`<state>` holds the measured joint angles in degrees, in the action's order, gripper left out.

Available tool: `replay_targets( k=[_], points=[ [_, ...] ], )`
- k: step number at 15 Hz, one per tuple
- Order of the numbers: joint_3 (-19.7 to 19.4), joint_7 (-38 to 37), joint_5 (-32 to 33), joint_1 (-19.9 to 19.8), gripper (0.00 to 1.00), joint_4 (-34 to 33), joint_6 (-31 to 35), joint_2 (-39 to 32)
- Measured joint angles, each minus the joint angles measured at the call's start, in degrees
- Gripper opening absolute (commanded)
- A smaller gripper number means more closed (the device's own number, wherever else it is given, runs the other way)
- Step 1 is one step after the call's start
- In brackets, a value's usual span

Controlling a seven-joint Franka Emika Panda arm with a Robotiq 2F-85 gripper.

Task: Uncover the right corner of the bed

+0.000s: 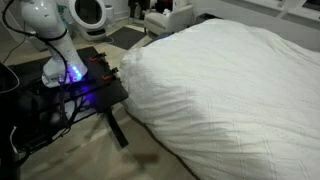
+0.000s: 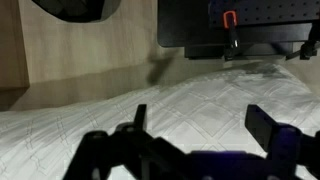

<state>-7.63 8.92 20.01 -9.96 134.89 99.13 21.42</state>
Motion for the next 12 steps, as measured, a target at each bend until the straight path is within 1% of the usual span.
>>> replay_targets(
  k=[6, 12],
  points=[
    [0.0, 0.0, 0.0, 0.6, 1.00, 0.1, 0.0, -0.6],
    [0.4, 0.0, 0.0, 3.4, 1.00, 1.0, 1.1, -4.3]
  ],
)
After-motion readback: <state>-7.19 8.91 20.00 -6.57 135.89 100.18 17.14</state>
